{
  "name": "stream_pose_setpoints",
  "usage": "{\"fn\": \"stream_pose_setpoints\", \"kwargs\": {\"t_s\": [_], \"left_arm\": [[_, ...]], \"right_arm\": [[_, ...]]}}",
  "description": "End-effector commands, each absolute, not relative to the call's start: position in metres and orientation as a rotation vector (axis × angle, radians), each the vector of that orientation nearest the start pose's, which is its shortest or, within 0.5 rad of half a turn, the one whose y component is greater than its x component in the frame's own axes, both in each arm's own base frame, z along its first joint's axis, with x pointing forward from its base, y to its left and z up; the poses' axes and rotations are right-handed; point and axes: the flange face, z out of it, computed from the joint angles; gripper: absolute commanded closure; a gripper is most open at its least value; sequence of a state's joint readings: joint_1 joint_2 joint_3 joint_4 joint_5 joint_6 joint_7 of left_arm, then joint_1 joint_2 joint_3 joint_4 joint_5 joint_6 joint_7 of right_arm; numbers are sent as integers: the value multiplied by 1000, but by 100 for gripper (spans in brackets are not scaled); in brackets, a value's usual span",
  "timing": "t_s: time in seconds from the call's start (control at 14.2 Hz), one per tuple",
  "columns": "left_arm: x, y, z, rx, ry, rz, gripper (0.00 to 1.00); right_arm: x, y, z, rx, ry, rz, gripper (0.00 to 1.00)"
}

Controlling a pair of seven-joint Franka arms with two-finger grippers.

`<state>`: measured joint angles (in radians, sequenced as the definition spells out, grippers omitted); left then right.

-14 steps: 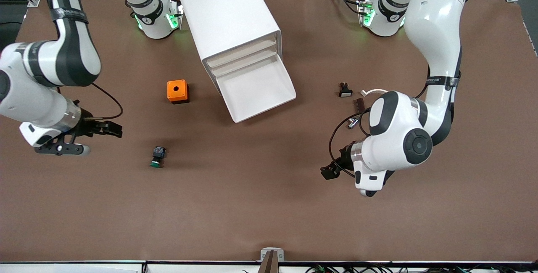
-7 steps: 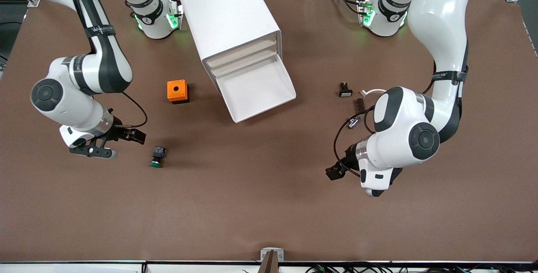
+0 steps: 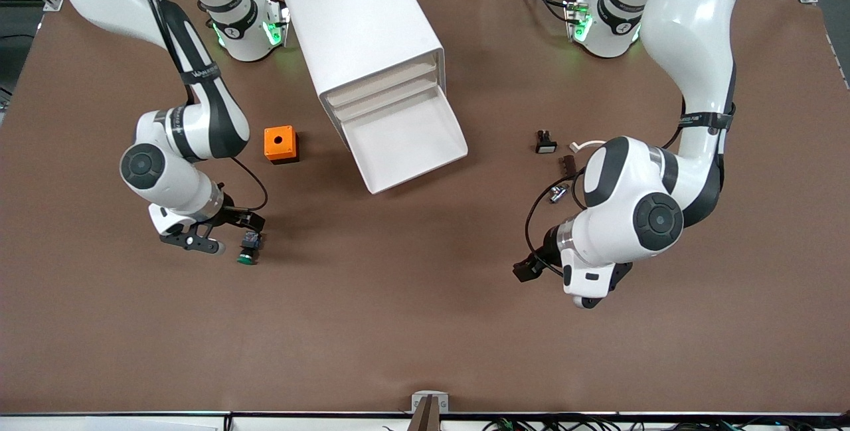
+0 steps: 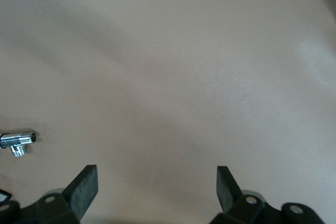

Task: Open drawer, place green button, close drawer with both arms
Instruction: 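Lower the right gripper around the green button's body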

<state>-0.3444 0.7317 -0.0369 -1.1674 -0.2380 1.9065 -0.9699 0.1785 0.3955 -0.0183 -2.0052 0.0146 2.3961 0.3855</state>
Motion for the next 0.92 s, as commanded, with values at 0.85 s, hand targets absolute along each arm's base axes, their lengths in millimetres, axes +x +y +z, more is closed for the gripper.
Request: {"fn": "stream_pose_setpoints", "kwargs": {"t_s": [0.85], "left_arm": [[689, -288, 363, -3126, -1077, 227, 1]], "right_arm": [[614, 90, 198, -3122, 490, 31, 0]]}}
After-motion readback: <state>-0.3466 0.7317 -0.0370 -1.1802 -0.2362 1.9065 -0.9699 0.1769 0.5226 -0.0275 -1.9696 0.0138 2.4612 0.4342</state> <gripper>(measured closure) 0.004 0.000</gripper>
